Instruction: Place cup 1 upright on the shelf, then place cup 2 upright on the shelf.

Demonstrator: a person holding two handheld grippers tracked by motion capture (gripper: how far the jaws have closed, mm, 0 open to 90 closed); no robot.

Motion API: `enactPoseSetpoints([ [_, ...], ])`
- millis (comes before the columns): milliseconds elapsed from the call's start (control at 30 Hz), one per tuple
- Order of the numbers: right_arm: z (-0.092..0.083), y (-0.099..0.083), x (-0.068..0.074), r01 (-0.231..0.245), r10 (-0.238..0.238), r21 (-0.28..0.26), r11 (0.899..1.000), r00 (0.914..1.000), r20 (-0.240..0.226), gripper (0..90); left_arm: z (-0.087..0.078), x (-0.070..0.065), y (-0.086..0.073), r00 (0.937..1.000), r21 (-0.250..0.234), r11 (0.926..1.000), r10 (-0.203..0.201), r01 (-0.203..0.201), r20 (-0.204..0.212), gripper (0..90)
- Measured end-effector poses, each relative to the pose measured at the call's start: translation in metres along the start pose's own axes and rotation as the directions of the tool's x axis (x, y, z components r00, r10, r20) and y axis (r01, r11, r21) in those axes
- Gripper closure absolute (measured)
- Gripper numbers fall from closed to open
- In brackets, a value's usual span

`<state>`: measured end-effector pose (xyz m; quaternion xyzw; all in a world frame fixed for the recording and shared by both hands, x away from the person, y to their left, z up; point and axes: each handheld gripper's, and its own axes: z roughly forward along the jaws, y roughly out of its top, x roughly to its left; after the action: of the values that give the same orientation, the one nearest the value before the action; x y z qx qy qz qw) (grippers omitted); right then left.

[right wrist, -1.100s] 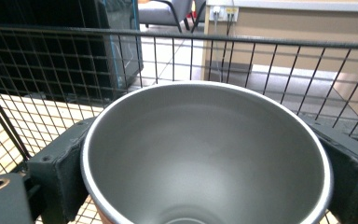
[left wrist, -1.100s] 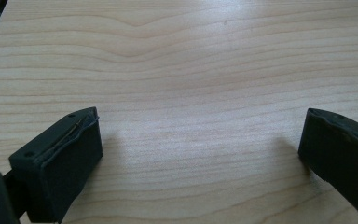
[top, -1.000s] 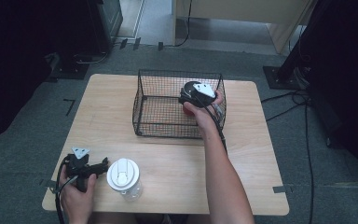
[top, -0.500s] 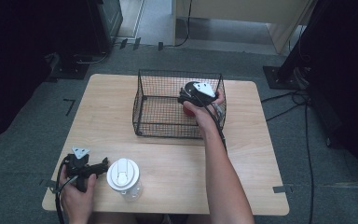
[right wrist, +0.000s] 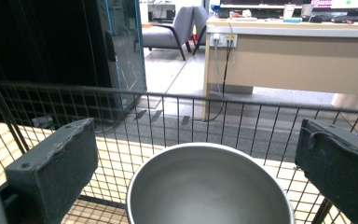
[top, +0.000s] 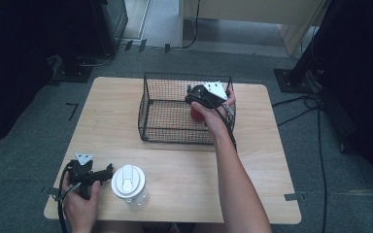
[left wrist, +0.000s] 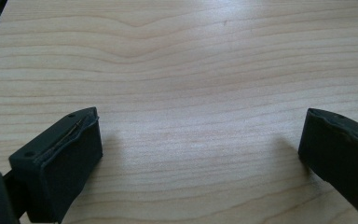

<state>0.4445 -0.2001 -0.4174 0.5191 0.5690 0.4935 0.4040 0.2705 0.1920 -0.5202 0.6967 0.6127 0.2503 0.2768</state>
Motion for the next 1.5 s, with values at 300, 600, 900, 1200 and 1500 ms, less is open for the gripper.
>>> enactPoseSetpoints([
  [300, -0.019, 0.002, 0.008, -0.004, 0.005, 0.029, 1.000, 0.9997, -0.024, 0.0, 0.000, 0.000, 0.000, 1.0000, 0.000, 1.0000, 0.001, -0.001, 0.000, 0.0],
  [600, -0.034, 0.003, 0.012, 0.019, -0.018, 0.019, 1.000, 0.9984, -0.054, 0.0, 0.000, 0.000, 0.000, 1.0000, 0.001, 1.0000, 0.001, -0.001, 0.000, 0.0],
  [900, -0.063, 0.009, 0.023, 0.042, -0.043, -0.005, 0.999, 0.9930, -0.110, 0.0, 0.000, 0.000, 0.000, 1.0000, 0.000, 1.0000, -0.001, 0.001, 0.000, 0.0],
  [1200, -0.099, 0.004, 0.034, 0.082, -0.085, -0.023, 0.996, 0.9799, -0.181, 0.0, 0.001, 0.000, 0.000, 1.0000, -0.004, 1.0000, -0.003, 0.003, -0.001, 0.0],
  [1500, -0.127, -0.011, 0.042, 0.099, -0.103, -0.030, 0.995, 0.9674, -0.231, 0.0, 0.000, 0.000, 0.000, 1.0000, 0.000, 1.0000, 0.000, 0.000, 0.000, 0.0],
])
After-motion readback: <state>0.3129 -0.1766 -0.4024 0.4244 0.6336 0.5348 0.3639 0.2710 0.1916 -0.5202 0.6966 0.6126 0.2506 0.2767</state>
